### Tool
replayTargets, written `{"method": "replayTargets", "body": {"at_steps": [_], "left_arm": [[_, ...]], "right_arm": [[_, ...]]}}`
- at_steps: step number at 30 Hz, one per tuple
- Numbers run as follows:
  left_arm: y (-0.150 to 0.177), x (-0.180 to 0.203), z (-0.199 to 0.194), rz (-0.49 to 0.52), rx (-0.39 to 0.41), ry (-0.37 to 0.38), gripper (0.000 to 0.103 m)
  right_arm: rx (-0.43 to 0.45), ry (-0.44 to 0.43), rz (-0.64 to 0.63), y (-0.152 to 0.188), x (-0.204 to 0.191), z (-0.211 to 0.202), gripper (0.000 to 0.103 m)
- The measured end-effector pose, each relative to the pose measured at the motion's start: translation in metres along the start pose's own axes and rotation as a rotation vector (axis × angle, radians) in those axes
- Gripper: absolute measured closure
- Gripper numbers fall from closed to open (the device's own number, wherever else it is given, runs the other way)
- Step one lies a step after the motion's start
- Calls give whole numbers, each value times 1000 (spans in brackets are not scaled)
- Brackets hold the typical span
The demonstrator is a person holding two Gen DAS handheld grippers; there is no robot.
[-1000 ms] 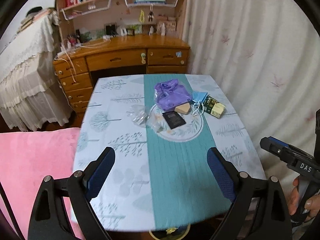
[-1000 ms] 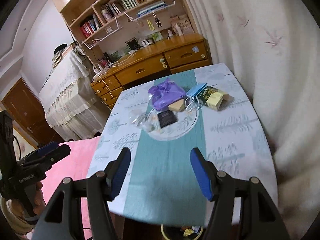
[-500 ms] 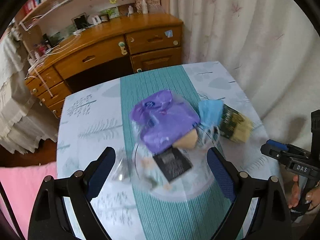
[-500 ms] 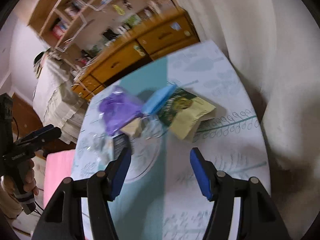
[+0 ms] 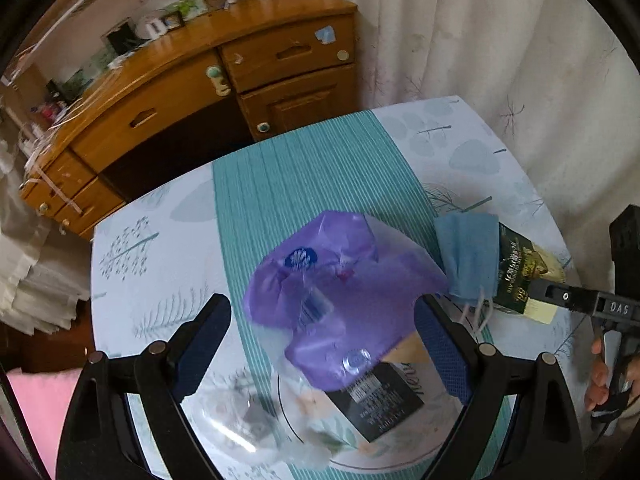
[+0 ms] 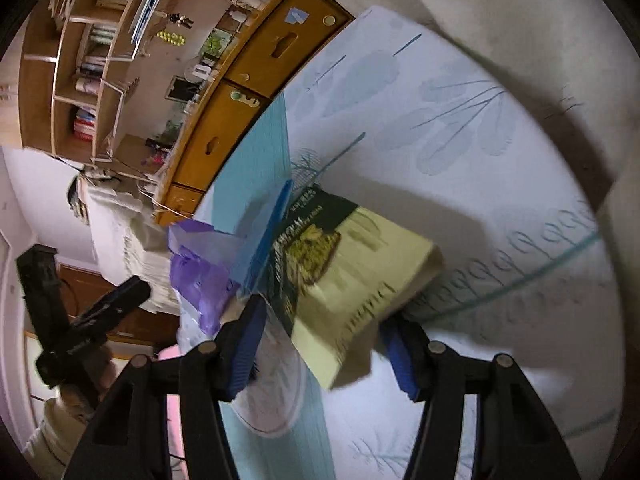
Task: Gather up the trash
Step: 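Grasp the purple plastic bag with the left tool while the right tool grasps the green-yellow snack bag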
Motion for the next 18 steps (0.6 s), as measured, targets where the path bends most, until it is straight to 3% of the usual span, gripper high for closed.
{"method": "replayTargets", "body": {"at_steps": [2,7,14,18], "left_arm": [[-6,-3,8,10,-9,16,11],[-25,-4,27,19,-29,91,11],[-40,3,62,89,-63,147,11],[-36,-1,93,59,-128,154,11]], "right_arm": [[3,-18,12,-4,0,3,47],[-27,-49,17,-10,0,13,64],[-55,-73,-17,-12,-5,14,68],[-59,-78,-19,-12,-2,12,68]]}}
Point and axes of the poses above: each gripper's, at about its wrist camera, not at the fingertips, and z roughly the way its jaws point, x to its right, y to its underside, the point moved 7 cm from there along z, roughly the way its jaws point, and after that the axes turned 12 degrees about z, right-handed, at the moved point
